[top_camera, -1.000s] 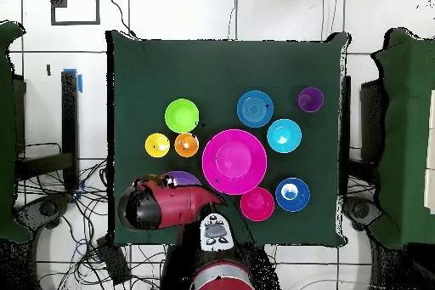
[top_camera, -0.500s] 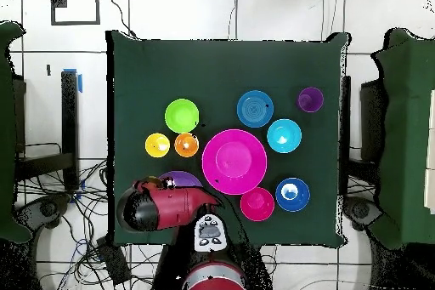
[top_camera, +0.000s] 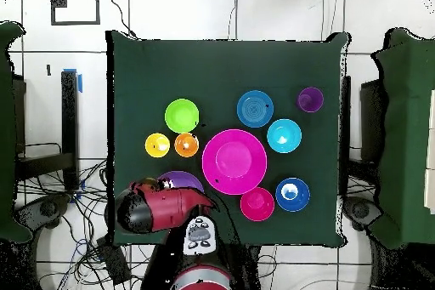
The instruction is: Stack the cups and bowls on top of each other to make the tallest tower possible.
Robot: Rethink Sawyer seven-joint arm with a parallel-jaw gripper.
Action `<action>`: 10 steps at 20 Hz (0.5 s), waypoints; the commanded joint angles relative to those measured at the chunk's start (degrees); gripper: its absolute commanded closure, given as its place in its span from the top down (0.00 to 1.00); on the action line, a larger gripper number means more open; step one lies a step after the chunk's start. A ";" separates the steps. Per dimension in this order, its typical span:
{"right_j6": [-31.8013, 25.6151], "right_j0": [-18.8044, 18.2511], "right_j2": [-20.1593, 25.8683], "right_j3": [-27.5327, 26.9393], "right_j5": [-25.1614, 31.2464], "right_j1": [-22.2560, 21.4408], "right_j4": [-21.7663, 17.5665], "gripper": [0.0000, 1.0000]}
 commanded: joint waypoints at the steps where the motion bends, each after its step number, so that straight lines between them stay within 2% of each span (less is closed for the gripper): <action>1: 8.54 1.57 1.25 -4.28 1.39 2.78 1.26 1.00; 10: 7.72 0.76 1.53 -4.40 1.58 2.82 0.65 1.00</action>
